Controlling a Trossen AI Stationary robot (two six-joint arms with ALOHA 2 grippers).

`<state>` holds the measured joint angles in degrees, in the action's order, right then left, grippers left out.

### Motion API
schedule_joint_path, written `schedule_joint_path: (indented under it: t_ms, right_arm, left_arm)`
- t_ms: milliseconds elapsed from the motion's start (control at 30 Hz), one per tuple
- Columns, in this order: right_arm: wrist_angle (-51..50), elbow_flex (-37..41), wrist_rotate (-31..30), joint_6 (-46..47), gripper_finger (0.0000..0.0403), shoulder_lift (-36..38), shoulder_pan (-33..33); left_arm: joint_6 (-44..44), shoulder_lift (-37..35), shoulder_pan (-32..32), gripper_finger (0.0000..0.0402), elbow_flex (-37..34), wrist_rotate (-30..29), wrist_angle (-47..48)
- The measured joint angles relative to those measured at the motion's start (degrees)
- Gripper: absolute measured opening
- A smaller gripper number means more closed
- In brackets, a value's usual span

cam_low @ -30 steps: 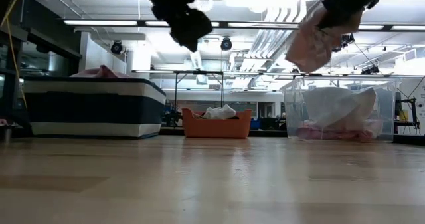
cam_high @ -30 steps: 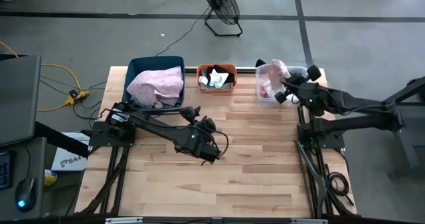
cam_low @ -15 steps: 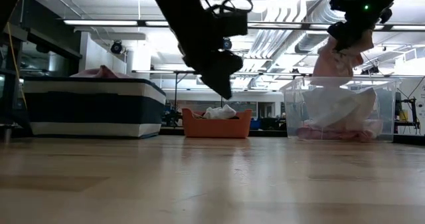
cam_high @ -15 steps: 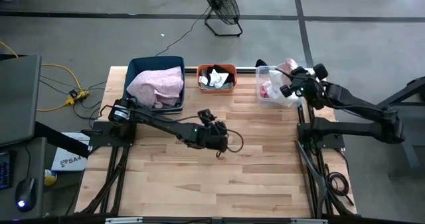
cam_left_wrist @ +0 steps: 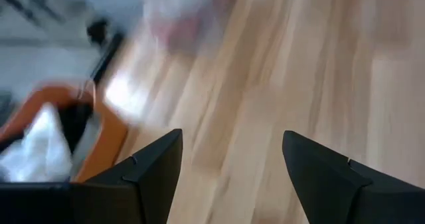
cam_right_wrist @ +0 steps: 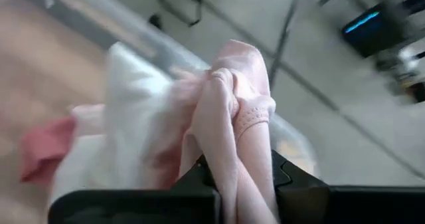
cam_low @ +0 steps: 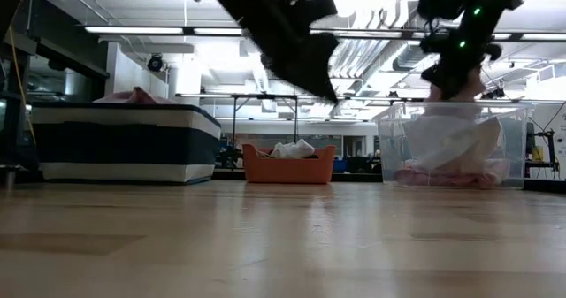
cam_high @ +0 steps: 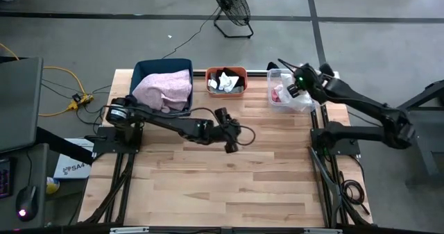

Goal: Pick & Place Cloths
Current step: Put the light pink underwear into the transparent bin

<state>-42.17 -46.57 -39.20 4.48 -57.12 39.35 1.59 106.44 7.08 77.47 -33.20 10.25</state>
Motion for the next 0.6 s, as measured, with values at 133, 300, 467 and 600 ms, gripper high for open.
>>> schedule_joint_path:
  t_ms: [133,300,467,600]
  right_arm:
    - [2.25,0.00,6.69,0.13,0.0019,-5.66,2.43]
    - [3.65,0.00,13.99,1.71,0.0019,-11.89,5.47]
    - [4.15,0.00,21.31,2.05,0.0023,-16.09,7.89]
    - [4.77,-0.01,26.53,2.42,0.0021,-18.43,9.42]
  left_arm:
    - [0.11,-2.66,0.04,0.0252,-2.67,0.66,-2.05]
    - [0.74,-7.56,0.07,0.0252,-9.37,0.72,-9.82]
    - [2.95,-13.71,0.07,0.0252,-18.61,0.81,-16.25]
    - [4.21,-17.97,0.47,0.0252,-24.86,0.34,-22.98]
